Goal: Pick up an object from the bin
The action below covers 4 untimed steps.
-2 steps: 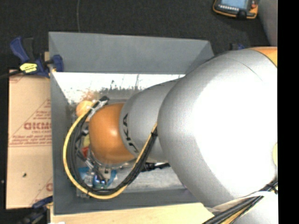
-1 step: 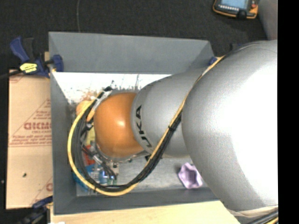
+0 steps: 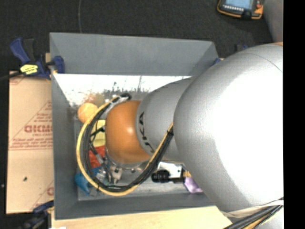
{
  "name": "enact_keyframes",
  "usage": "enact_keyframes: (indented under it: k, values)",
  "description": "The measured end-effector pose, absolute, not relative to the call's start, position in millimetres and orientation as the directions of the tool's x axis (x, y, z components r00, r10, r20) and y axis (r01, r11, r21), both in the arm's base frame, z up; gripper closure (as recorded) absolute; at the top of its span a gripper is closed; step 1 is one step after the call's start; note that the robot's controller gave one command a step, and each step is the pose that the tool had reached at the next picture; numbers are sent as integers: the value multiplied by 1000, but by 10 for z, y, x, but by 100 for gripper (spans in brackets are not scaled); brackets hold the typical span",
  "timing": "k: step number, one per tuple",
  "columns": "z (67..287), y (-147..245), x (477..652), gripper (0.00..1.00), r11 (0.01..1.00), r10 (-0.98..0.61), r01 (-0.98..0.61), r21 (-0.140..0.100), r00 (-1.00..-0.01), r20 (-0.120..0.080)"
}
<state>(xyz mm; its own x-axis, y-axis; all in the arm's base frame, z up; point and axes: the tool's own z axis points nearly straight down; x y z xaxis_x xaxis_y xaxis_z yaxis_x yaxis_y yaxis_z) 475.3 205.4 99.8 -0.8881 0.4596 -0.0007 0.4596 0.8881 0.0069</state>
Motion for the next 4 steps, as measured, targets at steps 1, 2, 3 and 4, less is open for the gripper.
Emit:
enact_keyframes:
  k: [1, 2, 3, 4]
  values:
    - [753, 2195, 4805, 0, 932, 363, 363, 11, -932, -16]
    - [748, 2281, 4807, 100, 775, 631, 631, 21, -775, -8]
    - [749, 2280, 4807, 100, 775, 632, 632, 21, -775, -8]
    - [985, 2256, 4767, 100, 777, 630, 630, 6, -777, 0]
